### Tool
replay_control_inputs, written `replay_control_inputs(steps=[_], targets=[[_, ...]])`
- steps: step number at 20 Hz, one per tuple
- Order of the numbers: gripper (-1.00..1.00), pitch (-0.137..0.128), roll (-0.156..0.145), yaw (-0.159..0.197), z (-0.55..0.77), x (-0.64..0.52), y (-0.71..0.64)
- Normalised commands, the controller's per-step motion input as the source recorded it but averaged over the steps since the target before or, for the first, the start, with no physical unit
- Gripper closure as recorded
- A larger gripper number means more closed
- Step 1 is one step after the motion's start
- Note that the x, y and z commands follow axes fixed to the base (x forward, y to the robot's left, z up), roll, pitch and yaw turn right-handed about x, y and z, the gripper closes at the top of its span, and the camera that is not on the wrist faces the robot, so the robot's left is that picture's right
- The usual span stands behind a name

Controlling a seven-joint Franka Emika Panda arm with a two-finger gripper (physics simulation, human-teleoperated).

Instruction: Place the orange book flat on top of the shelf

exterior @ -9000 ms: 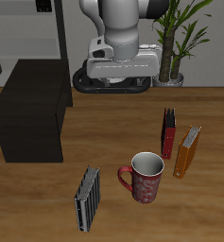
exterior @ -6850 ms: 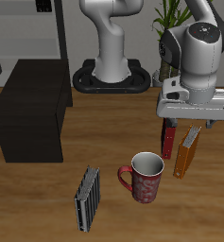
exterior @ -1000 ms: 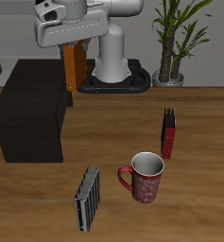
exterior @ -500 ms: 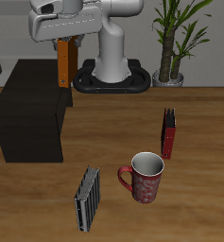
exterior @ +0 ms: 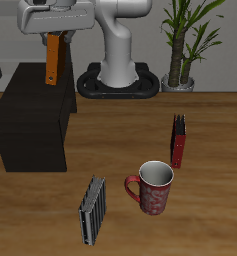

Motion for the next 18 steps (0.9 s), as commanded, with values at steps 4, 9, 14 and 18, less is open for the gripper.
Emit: replay_control_inputs(steps=[4,9,14,18], targets=[[1.00,-0.016,-0.105,-0.003,0.16,-0.14,-0.36],[1.00,-0.026,-0.086,-0.002,0.10,-0.05,-0.42],[1.00,0.002,-0.061,-0.031,0.03,0.00,-0.39],[1.00,0.015,-0.064,-0.035,0.00,0.09,-0.36]])
